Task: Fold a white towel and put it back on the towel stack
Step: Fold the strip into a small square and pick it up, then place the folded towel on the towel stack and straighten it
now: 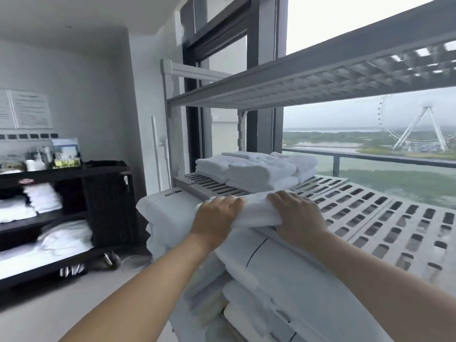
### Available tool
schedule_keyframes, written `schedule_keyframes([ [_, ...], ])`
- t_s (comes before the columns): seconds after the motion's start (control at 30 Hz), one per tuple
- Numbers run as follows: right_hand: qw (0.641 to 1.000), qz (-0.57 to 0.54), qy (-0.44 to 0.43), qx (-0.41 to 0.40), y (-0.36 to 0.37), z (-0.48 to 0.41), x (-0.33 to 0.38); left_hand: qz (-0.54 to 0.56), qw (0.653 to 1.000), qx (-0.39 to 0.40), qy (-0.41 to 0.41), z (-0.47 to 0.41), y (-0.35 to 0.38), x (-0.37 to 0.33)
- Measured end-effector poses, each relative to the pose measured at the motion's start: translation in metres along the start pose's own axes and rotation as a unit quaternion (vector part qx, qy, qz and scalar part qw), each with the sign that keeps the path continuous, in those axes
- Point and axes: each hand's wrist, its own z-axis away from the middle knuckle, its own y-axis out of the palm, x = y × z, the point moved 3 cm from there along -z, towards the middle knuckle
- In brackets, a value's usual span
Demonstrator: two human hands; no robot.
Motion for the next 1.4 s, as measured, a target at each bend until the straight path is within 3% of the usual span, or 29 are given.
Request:
schedule_keyframes([
  [0.37, 0.998, -0.051, -0.018, -0.035, 0.064, -0.104, 0.053, -0.031, 0.999, -0.021, -0.025, -0.025, 0.04, 0.114],
  [1.07, 0.988, -0.099, -0.011, -0.12, 0.152, -0.315, 0.047, -0.079, 0.983, -0.163, 0.014, -0.176, 0.11, 0.267],
  [1.4, 0.983, -0.042, 0.026, -0.177, 0.168, -0.385, 0.027, -0.056, 0.971, -0.224, 0.058, -0.248, 0.143, 0.311],
])
